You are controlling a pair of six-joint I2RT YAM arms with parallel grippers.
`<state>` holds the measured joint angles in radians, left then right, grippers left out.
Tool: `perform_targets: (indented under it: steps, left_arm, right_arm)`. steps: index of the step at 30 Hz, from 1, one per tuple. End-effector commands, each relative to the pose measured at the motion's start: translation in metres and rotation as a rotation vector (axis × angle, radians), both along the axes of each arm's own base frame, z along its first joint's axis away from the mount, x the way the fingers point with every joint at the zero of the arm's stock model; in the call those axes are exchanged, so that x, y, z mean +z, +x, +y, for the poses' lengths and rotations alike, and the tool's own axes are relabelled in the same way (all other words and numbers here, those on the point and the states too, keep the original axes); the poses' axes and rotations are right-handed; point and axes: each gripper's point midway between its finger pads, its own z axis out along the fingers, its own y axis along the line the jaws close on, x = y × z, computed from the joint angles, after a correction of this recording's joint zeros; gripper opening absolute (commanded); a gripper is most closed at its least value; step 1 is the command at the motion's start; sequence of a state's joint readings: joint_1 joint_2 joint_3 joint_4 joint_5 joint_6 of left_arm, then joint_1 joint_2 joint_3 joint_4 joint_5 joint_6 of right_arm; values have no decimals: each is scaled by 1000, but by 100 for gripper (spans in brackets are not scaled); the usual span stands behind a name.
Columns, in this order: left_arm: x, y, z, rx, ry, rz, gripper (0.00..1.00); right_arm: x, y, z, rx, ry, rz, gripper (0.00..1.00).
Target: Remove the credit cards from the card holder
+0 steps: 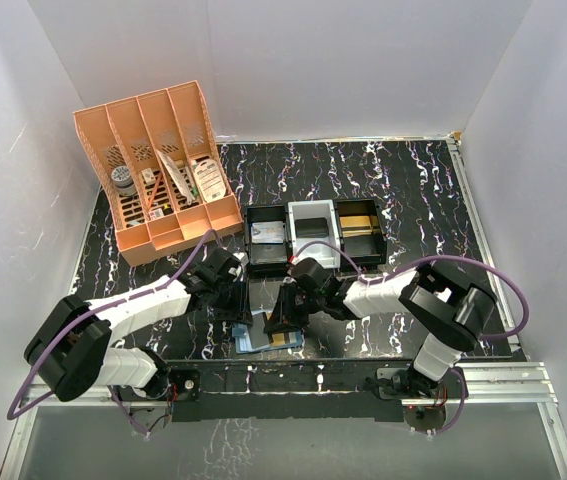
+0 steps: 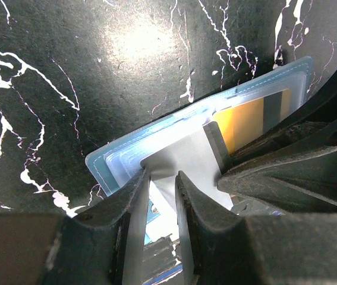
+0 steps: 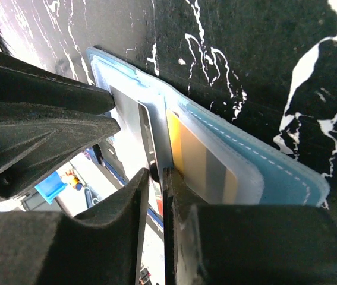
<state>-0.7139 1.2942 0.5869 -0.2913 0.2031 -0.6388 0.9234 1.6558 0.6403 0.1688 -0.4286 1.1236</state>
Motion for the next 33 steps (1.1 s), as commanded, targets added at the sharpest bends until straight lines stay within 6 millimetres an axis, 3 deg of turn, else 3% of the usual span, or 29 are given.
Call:
perform_targets:
  steps: [1,3,6,18,23,33]
  left_arm:
    - [-16,-17,22,-8,100,56,23]
    - [-15,-17,23,-9,106,55,23]
    - [-16,-16,23,-8,112,53,23]
    - [-16,-15,25,-14,123,48,21]
    - [-16,-14,25,-15,127,49,21]
    - [-14,-11,28,2,141,26,20]
  right_arm:
    - [16,3,5,-2,89,-19,11]
    - [19,2,3,-5,105,-15,5]
    - [22,0,2,-2,141,-1,4]
    - [27,0,-2,-11,207,22,13]
    - [27,0,-3,-15,215,28,0]
    - [25,5,-26,-36,164,-4,0]
